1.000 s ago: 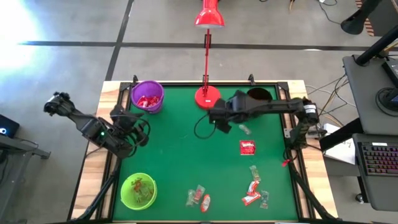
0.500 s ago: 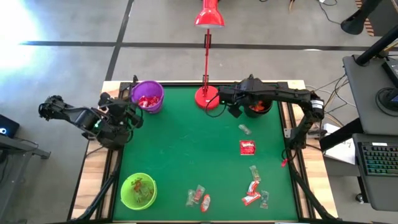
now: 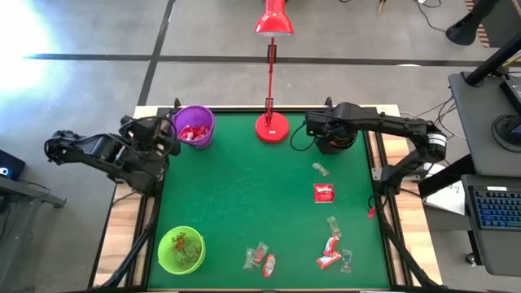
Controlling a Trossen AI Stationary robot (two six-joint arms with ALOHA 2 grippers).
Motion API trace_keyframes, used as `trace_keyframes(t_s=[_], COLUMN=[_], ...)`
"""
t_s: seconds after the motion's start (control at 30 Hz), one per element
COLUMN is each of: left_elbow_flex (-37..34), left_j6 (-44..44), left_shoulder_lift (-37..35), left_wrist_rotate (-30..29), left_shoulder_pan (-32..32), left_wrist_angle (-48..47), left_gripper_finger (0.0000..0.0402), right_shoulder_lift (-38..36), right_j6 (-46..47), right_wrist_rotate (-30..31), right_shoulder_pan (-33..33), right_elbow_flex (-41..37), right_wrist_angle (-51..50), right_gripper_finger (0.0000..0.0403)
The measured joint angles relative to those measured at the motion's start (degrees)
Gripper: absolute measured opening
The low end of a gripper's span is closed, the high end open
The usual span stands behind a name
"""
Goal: Sort candy
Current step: Put the orange chocolate into the black bucket, then put the green gummy into the light green bucket
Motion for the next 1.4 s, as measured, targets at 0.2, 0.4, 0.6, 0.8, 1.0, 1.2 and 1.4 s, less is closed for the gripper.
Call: trace_keyframes(t_s=[0.2, 0.4, 0.6, 0.8, 1.0, 1.2, 1.4], left_elbow_flex=[0.00, -0.07, -0.07, -0.07, -0.07, -0.07, -0.07], left_j6=[0.00, 0.00, 0.00, 0.00, 0.00, 1.60, 1.97], left_shoulder_lift=[-1.50, -1.78, -1.78, -1.78, -1.71, -1.46, -0.90], left_wrist_rotate=[0.00, 0.00, 0.00, 0.04, 0.16, 2.00, 4.58], left_shoulder_pan=[0.03, 0.07, 0.07, 0.04, 0.02, 0.02, 0.02], left_wrist_angle=[-0.01, -0.01, -0.02, -0.02, 0.00, 0.72, 1.05], left_gripper_finger=[0.0123, 0.0123, 0.0123, 0.0123, 0.0123, 0.0123, 0.0123], right_shoulder_lift=[-1.99, -1.99, -1.76, -1.76, -1.76, -1.76, -2.60], right_j6=[2.38, 2.47, 1.92, 1.40, -1.35, -3.44, 0.54], right_wrist_rotate=[-0.15, -0.35, -0.39, -0.73, 0.86, -6.74, -16.07], right_shoulder_pan=[-2.30, -4.42, -5.86, -7.40, -7.79, -7.75, -3.02], right_elbow_flex=[-2.84, -4.04, -4.11, -4.12, -4.11, -3.02, -1.40], right_wrist_angle=[0.37, 2.03, 3.48, 3.85, 4.21, 4.29, 4.24], right_gripper_finger=[0.0012, 0.0013, 0.0016, 0.0051, 0.0094, 0.0115, 0.0124])
